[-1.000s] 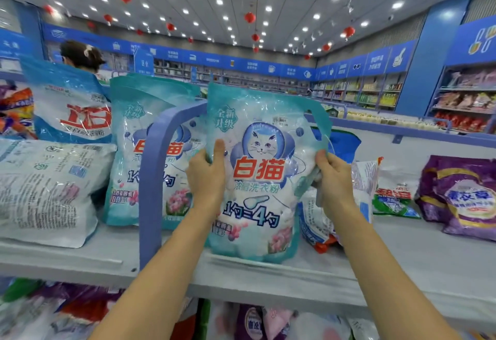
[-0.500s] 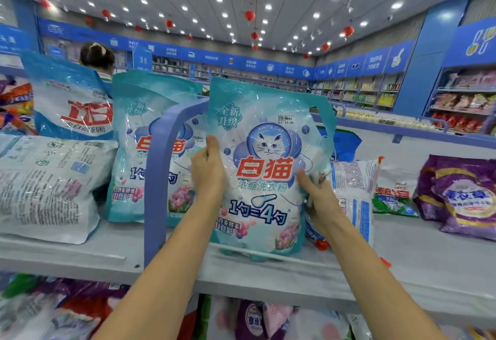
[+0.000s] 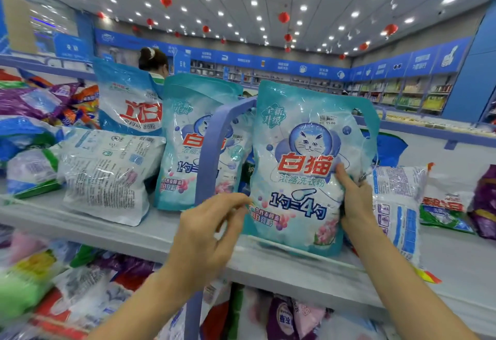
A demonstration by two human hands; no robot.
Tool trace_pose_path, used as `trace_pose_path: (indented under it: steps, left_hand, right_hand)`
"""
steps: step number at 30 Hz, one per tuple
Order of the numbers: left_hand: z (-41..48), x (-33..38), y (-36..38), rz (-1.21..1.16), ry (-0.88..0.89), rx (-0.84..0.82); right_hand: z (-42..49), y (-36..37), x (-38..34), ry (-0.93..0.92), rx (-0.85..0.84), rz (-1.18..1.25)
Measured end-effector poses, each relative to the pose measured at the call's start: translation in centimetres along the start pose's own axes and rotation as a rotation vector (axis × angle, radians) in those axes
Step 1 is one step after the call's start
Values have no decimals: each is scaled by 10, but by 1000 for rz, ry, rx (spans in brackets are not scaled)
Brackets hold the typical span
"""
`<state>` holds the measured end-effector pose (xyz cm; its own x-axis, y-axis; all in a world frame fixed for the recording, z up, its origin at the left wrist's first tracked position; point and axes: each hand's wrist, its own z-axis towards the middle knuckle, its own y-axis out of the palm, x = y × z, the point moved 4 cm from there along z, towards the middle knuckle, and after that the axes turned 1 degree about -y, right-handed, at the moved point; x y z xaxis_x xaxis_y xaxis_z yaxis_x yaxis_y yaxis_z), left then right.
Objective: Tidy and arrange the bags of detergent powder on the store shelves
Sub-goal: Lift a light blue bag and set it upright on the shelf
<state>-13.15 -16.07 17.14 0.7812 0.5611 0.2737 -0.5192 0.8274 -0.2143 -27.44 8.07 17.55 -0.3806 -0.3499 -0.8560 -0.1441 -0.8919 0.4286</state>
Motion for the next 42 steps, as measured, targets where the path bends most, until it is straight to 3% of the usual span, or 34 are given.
trace_pose_path:
  steps: [3, 6, 9, 15, 19, 23, 28, 42]
  left_hand:
    - [-3, -11, -58, 52, -112, 180]
    - [5, -42, -83, -42, -372, 290]
    - [17, -80, -69, -172, -610, 174]
    - [37, -96, -6, -329, -805, -160]
    - [46, -95, 15, -415, -958, -176]
    - [55, -98, 31, -520, -920, -303]
    - [62, -108, 19, -397, -798, -148]
    - [60, -162, -18, -308, -606, -77]
  right_hand:
    - [-4, 5, -1, -1, -7, 32]
    - [-8, 14, 3, 24, -13, 51]
    - [-11, 25, 7, 47, -30, 58]
    - [-12, 38, 18, 129, -84, 45]
    - [-13, 43, 20, 162, -115, 18]
    - [-16, 49, 24, 180, -98, 3]
    - [-24, 70, 34, 187, -109, 0]
    - [-50, 123, 33, 44, -55, -165]
